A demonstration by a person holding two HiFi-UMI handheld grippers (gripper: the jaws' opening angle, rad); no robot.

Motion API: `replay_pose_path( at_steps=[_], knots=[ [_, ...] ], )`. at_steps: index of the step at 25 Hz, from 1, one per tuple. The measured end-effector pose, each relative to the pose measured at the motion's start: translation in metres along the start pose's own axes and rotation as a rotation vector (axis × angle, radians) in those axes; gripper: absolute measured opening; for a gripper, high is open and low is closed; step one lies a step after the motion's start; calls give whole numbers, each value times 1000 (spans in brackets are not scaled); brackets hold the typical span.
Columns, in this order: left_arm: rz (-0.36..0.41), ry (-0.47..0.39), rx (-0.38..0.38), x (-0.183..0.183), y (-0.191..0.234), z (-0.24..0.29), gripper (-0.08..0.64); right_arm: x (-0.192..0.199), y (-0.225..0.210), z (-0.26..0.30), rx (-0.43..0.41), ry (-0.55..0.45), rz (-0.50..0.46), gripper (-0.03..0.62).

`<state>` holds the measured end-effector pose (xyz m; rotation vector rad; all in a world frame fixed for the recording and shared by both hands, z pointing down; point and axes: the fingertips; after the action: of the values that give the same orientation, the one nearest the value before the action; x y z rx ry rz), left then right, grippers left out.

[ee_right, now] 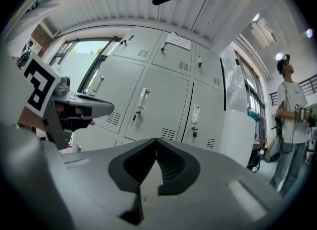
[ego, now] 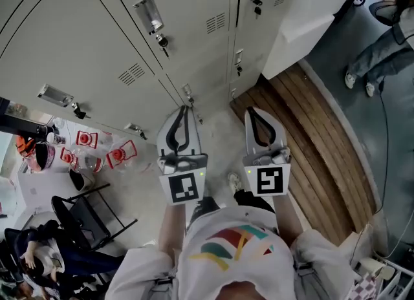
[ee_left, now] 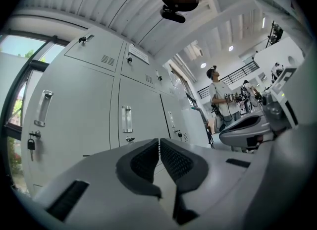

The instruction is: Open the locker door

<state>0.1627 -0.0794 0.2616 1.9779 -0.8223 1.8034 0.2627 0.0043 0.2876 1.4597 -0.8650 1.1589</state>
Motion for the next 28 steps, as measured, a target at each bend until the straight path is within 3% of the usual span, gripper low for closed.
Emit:
replay_pose_path(
  at_steps=[4,8,11,17,19,21,25,26,28],
  knots=[
    [-47,42,-11,35,15,18,20,24,-12,30,29,5,39,5],
    [-44,43,-21,107,16,35,21,85,-3,63,30,-10,54,5],
    [-70,58,-46,180,6,32,20,150,18,74,21,-6,111,5],
    [-127,116,-156,365,7,5,21,304,87,95,25,-24,89,5],
    [-149,118,-157,407,8,0,21,337,109,101,24,-31,114,5],
    [-155,107,-139,380,14,5,20,302,111,106,-2,-52,135,5],
    [-113,87,-91,200,52,38,21,116,76,129,-67,-134,140,5],
    [-101,93,-84,185,59,43,20,98,75,135,-81,-157,130,5],
    [-88,99,-69,201,67,46,21,108,86,148,-94,-197,95,5]
  ],
)
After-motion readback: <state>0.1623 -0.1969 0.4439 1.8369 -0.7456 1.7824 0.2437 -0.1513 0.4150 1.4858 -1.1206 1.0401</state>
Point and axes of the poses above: the fingertips, and each gripper's own axes: z forward along the fingers, y to its left, x out of its underside
